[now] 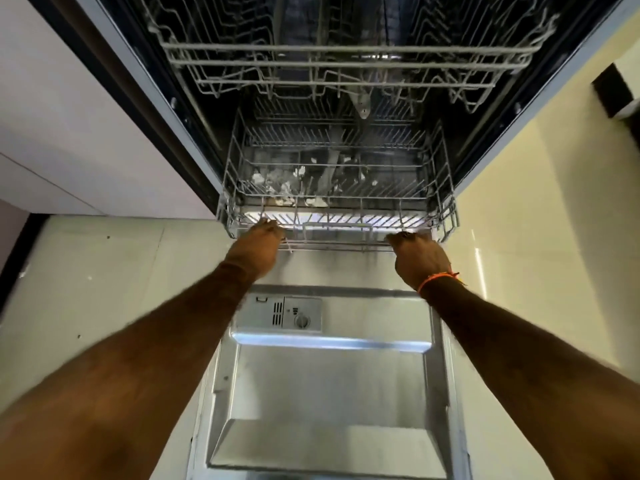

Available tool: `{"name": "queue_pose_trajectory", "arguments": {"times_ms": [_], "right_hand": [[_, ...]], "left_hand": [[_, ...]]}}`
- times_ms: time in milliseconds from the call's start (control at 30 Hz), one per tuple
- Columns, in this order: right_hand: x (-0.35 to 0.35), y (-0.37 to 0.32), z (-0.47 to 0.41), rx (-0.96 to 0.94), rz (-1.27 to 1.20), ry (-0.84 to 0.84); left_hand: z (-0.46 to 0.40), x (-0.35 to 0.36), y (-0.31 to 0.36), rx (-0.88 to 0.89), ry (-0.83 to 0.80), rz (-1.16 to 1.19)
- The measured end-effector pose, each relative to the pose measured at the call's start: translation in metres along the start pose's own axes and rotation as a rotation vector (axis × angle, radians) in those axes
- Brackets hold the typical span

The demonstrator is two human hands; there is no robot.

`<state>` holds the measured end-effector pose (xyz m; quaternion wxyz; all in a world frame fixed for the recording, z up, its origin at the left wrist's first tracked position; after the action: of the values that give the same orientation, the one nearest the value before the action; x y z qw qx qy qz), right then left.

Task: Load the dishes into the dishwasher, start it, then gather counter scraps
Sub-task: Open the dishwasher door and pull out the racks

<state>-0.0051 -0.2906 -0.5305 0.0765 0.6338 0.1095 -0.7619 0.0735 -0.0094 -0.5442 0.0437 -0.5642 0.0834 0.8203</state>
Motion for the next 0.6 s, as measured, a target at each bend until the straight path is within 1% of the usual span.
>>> {"name": "queue_pose_trajectory", "arguments": {"times_ms": [100,233,367,467,600], "right_hand": [[0.008,-0.019,0.035,-0.015,-0.033,-0.045],[0.014,-0.044,0.078,-0.002,-0.073,-0.065],[0.029,-0.068,0.122,0.011,-0.097,-0.151],[0.041,-0.081,0.15,0.033,-0.129,-0.157],[0.052,-0.099,0.181,0.085,-0.163,-0.144]], "left_hand": [[0.041,0.01,0.002,0.012,-0.066,0.0],[0.088,0.03,-0.006,-0.018,-0.225,-0.006],[0.143,0.05,-0.012,-0.033,-0.359,-0.019],[0.177,0.06,-0.014,-0.076,-0.422,-0.051],[0.212,0.072,-0.016,-0.06,-0.484,-0.06]]}}
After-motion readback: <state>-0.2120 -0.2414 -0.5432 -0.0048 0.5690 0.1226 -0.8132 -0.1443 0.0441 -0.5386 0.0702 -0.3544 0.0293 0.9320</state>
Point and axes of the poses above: each hand's wrist, its own z-axis away from the middle knuckle, its own x-axis out of the palm, y = z × x, the point moved 6 cm from there along -z, towards the middle knuckle, and after that the axes turned 15 degrees about -x, right-handed, at the moved point
